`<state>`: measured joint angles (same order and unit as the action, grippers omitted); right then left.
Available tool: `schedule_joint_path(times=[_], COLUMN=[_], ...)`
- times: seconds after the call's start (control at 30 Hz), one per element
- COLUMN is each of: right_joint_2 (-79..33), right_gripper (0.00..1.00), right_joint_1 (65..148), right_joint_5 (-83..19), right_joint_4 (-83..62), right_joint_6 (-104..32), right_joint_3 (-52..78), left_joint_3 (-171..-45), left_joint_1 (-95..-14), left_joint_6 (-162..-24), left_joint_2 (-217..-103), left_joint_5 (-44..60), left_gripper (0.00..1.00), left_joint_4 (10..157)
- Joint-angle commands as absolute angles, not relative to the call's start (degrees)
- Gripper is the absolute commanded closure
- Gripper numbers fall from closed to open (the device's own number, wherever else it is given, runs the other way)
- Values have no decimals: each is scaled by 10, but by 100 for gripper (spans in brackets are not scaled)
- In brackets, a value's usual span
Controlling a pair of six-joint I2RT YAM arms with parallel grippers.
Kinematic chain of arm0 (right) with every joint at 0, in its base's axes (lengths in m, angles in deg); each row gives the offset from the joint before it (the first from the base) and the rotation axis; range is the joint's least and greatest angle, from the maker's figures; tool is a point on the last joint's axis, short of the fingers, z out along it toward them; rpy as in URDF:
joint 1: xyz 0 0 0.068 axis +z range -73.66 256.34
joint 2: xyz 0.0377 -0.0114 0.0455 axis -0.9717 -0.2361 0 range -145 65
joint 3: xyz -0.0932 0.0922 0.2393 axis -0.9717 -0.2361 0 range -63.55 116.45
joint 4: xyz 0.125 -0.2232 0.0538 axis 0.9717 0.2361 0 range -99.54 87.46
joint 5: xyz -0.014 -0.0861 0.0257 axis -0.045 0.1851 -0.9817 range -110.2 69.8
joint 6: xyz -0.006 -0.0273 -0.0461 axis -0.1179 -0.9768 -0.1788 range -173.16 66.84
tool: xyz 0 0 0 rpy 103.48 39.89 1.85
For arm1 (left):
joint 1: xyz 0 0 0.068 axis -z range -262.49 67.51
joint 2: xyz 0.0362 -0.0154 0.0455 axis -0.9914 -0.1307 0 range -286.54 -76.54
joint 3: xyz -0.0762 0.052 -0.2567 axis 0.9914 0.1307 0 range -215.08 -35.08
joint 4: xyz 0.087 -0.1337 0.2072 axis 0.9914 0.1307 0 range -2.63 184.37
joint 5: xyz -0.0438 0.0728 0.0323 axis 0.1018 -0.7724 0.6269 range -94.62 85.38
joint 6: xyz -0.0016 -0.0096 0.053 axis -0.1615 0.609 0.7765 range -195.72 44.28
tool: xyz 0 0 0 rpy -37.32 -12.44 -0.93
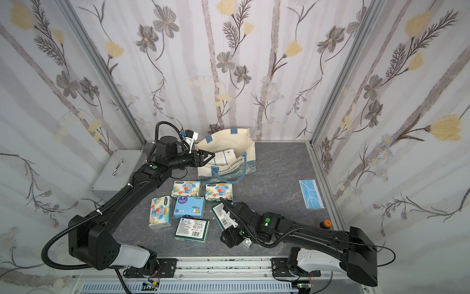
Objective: Put tissues into the canvas bag
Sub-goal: Adjust the pack of facial tissues at the center of the board.
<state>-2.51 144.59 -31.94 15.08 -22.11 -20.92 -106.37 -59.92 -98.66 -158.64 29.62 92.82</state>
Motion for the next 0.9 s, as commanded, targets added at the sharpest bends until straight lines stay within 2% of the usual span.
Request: schedule_joint_path(times=[0.0,0.2,0.57,0.73,0.87], right_joint_2=[-59,-73,-111,-104,-33], right_gripper=[17,13,11,8,6], right_joint_1=[1464,1428,1241,1229,1218], right_joint_5=[-380,-288,-223,-153,-107], right_joint_4=[131,205,229,263,274], right_joint_6=[-215,-213,-230,-220,-192], right_joint_3=[-196,-200,-186,-162,-186], left_joint_3=[-1062,-1059,-1063,-1071,-1065], left_joint_1=[-598,-597,-596,-595,-593], left_joint_6=[-994,-972,-957,-958,-975], left_joint_2=[-1586,-1583,-1590,-1591,-1585], left_joint_5=[306,290,296,298,318], left_gripper=[38,38,38,37,37], left_joint_4=[898,906,915,921,902])
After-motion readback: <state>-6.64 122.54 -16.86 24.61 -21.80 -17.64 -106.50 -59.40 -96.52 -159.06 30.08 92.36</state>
